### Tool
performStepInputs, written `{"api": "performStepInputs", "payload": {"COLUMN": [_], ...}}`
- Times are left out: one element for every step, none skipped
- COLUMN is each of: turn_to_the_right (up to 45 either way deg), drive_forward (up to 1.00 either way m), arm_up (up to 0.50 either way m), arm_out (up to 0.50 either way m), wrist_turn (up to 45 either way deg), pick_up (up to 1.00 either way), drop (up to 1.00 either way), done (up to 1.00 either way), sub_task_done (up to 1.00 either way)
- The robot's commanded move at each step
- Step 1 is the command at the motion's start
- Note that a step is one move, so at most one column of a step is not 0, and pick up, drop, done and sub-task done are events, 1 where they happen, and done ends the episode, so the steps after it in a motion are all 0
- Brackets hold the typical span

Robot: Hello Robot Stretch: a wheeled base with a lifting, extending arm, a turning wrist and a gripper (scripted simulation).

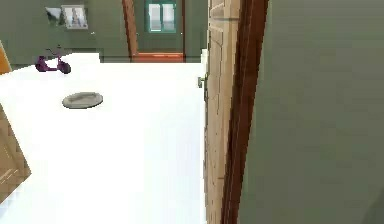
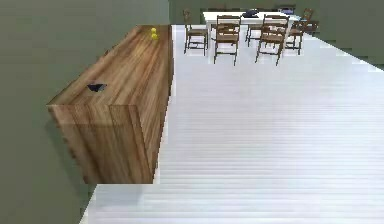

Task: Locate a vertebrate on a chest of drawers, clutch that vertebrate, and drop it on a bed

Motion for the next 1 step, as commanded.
{"api": "performStepInputs", "payload": {"turn_to_the_right": [45.0], "drive_forward": [0.00], "arm_up": [0.00], "arm_out": [0.00], "wrist_turn": [0.0], "pick_up": [0.00], "drop": [0.00], "done": [0.00], "sub_task_done": [0.00]}}
